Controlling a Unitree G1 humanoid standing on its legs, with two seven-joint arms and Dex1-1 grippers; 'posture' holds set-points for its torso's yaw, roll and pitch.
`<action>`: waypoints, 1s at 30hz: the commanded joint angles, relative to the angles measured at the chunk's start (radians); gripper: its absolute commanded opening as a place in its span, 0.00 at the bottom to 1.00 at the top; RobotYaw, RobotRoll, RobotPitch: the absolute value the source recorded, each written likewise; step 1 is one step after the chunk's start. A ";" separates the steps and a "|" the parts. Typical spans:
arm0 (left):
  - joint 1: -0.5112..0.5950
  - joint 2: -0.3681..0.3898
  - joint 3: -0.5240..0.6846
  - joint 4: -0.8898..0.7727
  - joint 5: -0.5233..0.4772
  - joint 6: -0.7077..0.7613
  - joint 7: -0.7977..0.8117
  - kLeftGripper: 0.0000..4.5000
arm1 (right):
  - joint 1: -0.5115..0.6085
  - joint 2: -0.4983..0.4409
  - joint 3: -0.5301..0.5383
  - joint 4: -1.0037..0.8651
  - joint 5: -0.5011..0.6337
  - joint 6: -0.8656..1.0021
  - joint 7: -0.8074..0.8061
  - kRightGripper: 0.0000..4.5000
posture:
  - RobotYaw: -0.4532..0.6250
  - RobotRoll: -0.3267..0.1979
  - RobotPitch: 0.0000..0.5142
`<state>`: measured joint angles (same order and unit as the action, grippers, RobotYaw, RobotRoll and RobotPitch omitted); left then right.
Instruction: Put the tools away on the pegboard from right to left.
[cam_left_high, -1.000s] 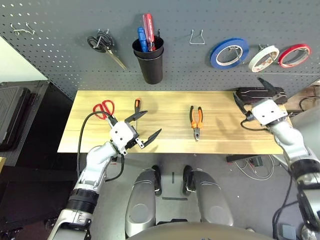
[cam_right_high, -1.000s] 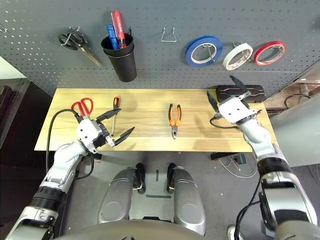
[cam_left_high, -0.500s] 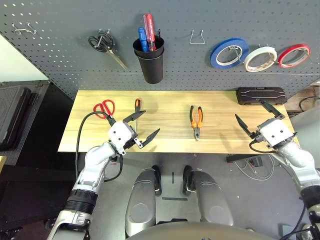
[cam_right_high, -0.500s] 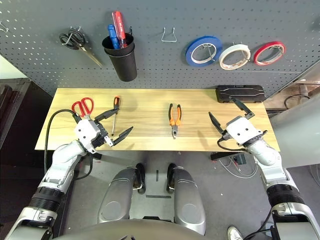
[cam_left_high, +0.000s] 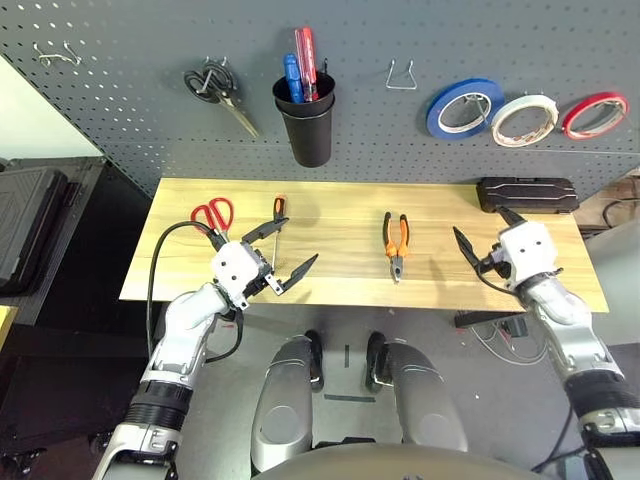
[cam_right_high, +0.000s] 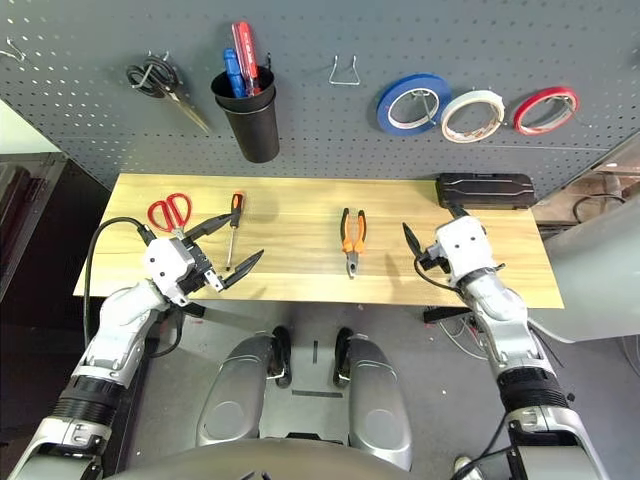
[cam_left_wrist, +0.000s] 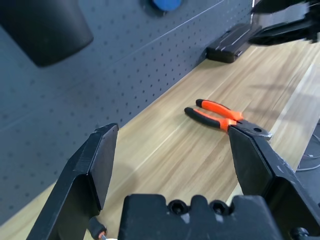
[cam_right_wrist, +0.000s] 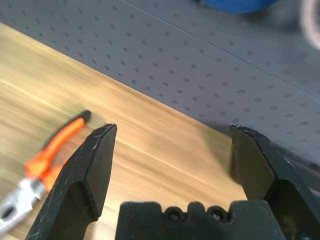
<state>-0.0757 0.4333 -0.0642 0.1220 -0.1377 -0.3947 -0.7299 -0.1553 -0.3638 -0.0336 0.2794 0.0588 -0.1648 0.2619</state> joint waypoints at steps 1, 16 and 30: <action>0.025 0.026 -0.011 -0.026 -0.004 0.013 -0.030 1.00 | -0.012 0.043 -0.011 -0.073 0.011 0.216 -0.055 0.99 | 0.56 0.62 0.44; -0.018 0.099 -0.065 0.026 0.064 0.086 -0.084 1.00 | -0.449 0.286 -0.012 0.022 -0.015 1.127 -0.312 0.99 | 0.54 0.62 0.53; -0.057 0.090 -0.090 0.081 0.090 0.051 -0.086 1.00 | -0.585 0.350 -0.067 0.265 -0.015 1.220 -0.413 0.99 | 0.55 0.62 0.55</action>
<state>-0.1438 0.5261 -0.1375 0.1793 -0.0626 -0.3346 -0.8094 -0.7427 -0.0201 -0.0925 0.5100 0.0528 1.0391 -0.1420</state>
